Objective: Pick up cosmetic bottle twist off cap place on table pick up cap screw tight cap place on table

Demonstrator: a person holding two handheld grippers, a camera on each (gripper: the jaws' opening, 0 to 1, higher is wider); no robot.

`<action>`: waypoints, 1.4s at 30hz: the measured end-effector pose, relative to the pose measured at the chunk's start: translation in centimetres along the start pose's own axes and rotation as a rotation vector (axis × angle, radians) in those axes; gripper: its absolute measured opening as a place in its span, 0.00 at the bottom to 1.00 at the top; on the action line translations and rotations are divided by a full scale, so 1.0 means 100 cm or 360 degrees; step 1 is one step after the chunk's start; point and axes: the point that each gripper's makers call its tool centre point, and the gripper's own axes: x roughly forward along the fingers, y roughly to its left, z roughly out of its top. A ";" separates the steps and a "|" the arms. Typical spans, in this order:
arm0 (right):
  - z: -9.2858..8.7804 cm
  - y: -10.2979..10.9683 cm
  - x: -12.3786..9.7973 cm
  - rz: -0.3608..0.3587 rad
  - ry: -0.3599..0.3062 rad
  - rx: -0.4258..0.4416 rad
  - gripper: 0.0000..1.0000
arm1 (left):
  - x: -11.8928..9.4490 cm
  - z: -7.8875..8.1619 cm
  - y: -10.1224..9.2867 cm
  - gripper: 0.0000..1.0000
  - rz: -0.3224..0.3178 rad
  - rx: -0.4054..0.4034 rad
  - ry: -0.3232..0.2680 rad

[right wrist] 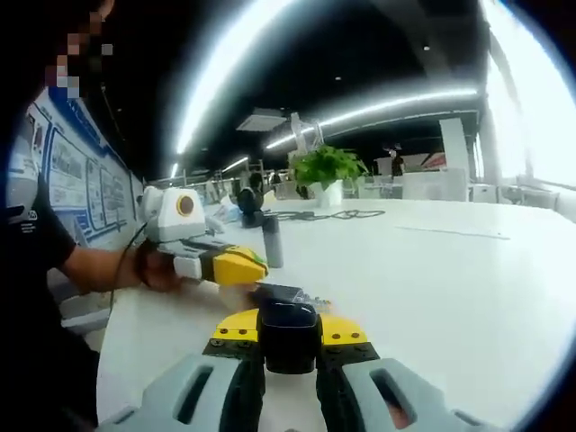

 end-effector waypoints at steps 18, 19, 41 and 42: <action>-0.012 -0.001 0.003 -0.0033 0.0088 -0.0069 0.16 | -0.013 0.003 -0.009 0.05 0.0016 0.0081 0.0081; -0.012 -0.001 0.003 -0.0035 0.0088 -0.0066 0.16 | -0.013 0.003 -0.009 0.06 0.0018 0.0080 0.0082; -0.007 0.000 -0.012 -0.0063 0.0030 -0.0054 0.21 | -0.030 0.007 -0.007 0.11 0.0065 0.0173 0.0112; -0.005 0.000 -0.014 -0.0068 0.0013 -0.0060 0.20 | -0.030 0.007 -0.007 0.12 0.0066 0.0182 0.0119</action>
